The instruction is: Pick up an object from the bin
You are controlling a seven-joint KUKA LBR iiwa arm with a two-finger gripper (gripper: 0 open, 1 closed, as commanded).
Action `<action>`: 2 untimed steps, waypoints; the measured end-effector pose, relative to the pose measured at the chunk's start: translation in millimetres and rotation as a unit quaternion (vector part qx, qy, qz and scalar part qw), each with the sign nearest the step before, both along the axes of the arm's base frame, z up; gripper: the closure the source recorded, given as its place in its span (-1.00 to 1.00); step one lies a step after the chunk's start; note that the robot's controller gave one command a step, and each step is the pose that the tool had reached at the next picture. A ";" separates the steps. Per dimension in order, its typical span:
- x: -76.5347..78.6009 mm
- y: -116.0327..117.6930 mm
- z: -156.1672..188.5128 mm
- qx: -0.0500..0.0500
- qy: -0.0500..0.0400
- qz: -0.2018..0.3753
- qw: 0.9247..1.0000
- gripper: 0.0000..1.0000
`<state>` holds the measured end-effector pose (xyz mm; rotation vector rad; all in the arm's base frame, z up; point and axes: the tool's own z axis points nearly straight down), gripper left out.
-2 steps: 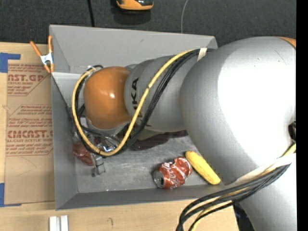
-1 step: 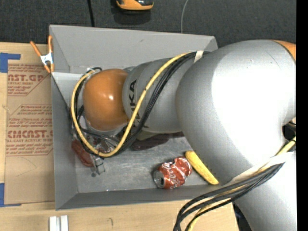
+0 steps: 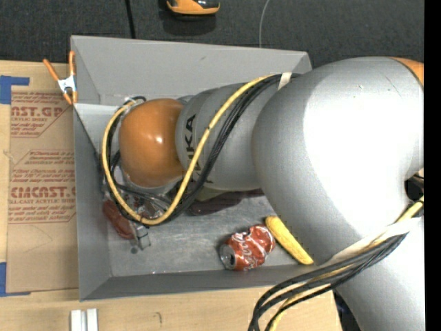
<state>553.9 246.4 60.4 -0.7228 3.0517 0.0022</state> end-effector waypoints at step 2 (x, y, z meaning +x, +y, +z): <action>-1.2 0.1 7.3 0.000 0.002 0.000 1.000 1.00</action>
Offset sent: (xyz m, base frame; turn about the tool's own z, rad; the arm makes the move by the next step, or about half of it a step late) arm -0.0001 0.0000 0.0211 0.0000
